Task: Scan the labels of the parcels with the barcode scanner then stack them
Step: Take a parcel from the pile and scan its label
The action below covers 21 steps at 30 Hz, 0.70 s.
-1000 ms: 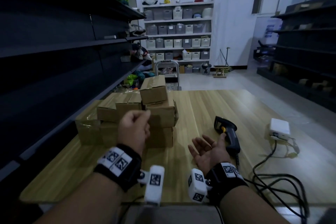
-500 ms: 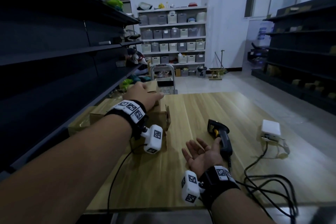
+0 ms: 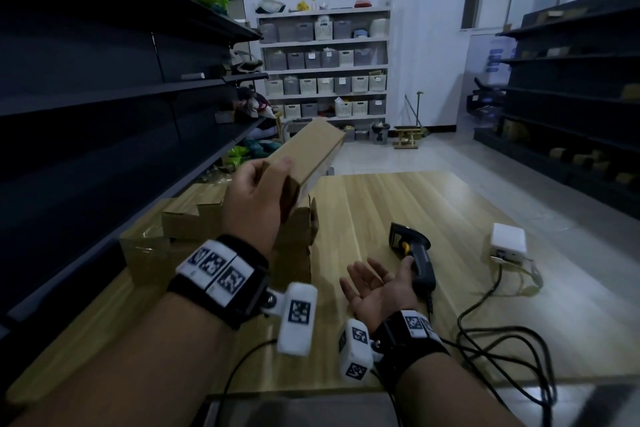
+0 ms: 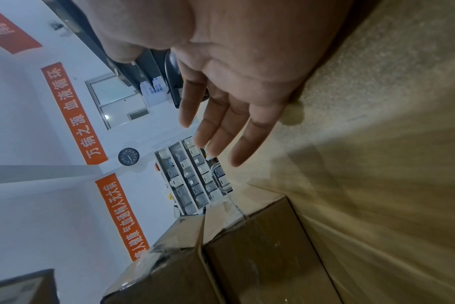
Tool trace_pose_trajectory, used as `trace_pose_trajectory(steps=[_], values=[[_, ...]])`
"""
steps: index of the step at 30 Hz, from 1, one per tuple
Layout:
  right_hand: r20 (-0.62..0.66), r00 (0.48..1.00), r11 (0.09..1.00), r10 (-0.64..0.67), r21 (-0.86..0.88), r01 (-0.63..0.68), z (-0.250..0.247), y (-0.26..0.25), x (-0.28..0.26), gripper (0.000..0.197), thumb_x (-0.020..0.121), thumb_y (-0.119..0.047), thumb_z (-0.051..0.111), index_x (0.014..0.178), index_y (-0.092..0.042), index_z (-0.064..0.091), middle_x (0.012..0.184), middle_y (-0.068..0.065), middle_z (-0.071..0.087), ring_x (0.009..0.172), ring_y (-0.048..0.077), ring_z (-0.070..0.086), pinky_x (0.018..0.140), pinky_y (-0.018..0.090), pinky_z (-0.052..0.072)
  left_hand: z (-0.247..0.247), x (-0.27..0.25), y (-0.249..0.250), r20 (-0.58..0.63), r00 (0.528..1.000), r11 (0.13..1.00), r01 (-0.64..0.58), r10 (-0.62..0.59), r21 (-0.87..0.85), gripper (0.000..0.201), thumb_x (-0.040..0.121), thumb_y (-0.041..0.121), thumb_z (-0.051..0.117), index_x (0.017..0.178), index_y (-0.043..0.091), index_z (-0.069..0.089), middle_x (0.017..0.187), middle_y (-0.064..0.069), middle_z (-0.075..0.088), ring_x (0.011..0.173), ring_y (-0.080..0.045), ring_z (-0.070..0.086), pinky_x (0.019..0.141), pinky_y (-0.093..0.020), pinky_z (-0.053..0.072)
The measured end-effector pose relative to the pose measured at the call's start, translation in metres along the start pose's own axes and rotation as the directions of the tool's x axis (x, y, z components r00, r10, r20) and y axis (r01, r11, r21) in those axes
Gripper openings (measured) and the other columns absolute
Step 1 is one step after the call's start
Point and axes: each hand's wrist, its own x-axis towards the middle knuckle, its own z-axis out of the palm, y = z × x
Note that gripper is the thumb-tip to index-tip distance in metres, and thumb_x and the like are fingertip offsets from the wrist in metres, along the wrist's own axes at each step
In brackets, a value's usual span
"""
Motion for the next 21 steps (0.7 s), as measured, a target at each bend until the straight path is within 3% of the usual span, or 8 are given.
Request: trace_pose_trajectory(steps=[4,7,11,16,19,20,21], values=[[0.009,1.0,1.0,-0.017,0.007,0.017,-0.001,0.002,0.001,0.084,0.093,-0.077,0.055,0.129,-0.002,0.064,0.127,0.023,0.069,0.121,0.04,0.065,0.104,0.06,0.051,-0.017,-0.034,-0.022,0.037,0.98,0.948,0.198,-0.195,-0.251,0.029,0.092,0.061,0.066,0.108,0.038,0.073,0.109,-0.003,0.081,0.108,-0.027,0.078,0.098,-0.056,0.062],[0.017,1.0,1.0,-0.014,0.003,0.014,-0.002,0.003,0.001,0.081,0.091,-0.076,0.06,0.125,-0.003,0.065,0.125,0.021,0.069,0.121,0.039,0.065,0.104,0.059,0.051,-0.026,-0.051,-0.049,0.166,0.926,0.837,0.377,-0.339,-0.397,0.049,0.097,0.056,0.066,0.134,0.024,0.071,0.123,-0.015,0.081,0.118,-0.036,0.076,0.108,-0.066,0.056],[0.038,0.999,1.0,-0.013,-0.013,0.014,-0.003,0.005,0.002,0.074,0.088,-0.068,0.071,0.123,-0.003,0.066,0.128,0.018,0.068,0.122,0.037,0.066,0.11,0.057,0.05,-0.031,-0.062,-0.086,0.267,0.841,0.74,0.54,-0.47,-0.4,0.063,0.102,0.063,0.052,0.14,0.018,0.071,0.131,-0.016,0.078,0.126,-0.037,0.073,0.118,-0.064,0.046],[0.131,0.991,0.996,0.024,-0.089,-0.013,-0.007,0.006,-0.004,0.078,0.075,-0.056,0.085,0.129,-0.003,0.066,0.134,0.017,0.07,0.128,0.038,0.064,0.114,0.058,0.048,-0.032,-0.059,-0.121,0.285,0.698,0.614,0.714,-0.657,-0.336,0.07,0.106,0.067,0.045,0.136,0.01,0.073,0.126,-0.022,0.079,0.121,-0.042,0.074,0.112,-0.058,0.053],[0.211,0.975,0.99,0.071,-0.138,-0.042,-0.006,0.007,-0.005,0.109,0.041,-0.044,0.107,0.133,-0.004,0.067,0.123,0.019,0.078,0.121,0.037,0.068,0.092,0.051,0.062,-0.032,-0.052,-0.135,0.268,0.648,0.571,0.758,-0.713,-0.315,0.073,0.106,0.071,0.041,0.131,0.011,0.075,0.12,-0.023,0.08,0.115,-0.044,0.076,0.096,-0.056,0.059],[0.223,0.971,0.986,0.084,-0.158,-0.049,-0.006,0.009,-0.003,0.115,0.033,-0.038,0.11,0.133,-0.005,0.067,0.125,0.018,0.077,0.123,0.038,0.068,0.086,0.05,0.064,-0.032,-0.05,-0.138,0.264,0.641,0.566,0.764,-0.72,-0.311,0.074,0.107,0.072,0.039,0.13,0.012,0.075,0.119,-0.024,0.081,0.113,-0.045,0.076,0.091,-0.055,0.06],[0.223,0.97,0.982,0.096,-0.178,-0.057,-0.007,0.009,-0.001,0.115,0.034,-0.033,0.111,0.136,-0.005,0.065,0.133,0.019,0.073,0.127,0.041,0.066,0.088,0.051,0.064,-0.033,-0.047,-0.14,0.261,0.635,0.561,0.769,-0.727,-0.306,0.075,0.107,0.072,0.037,0.129,0.011,0.075,0.118,-0.024,0.081,0.112,-0.046,0.076,0.088,-0.055,0.06]])
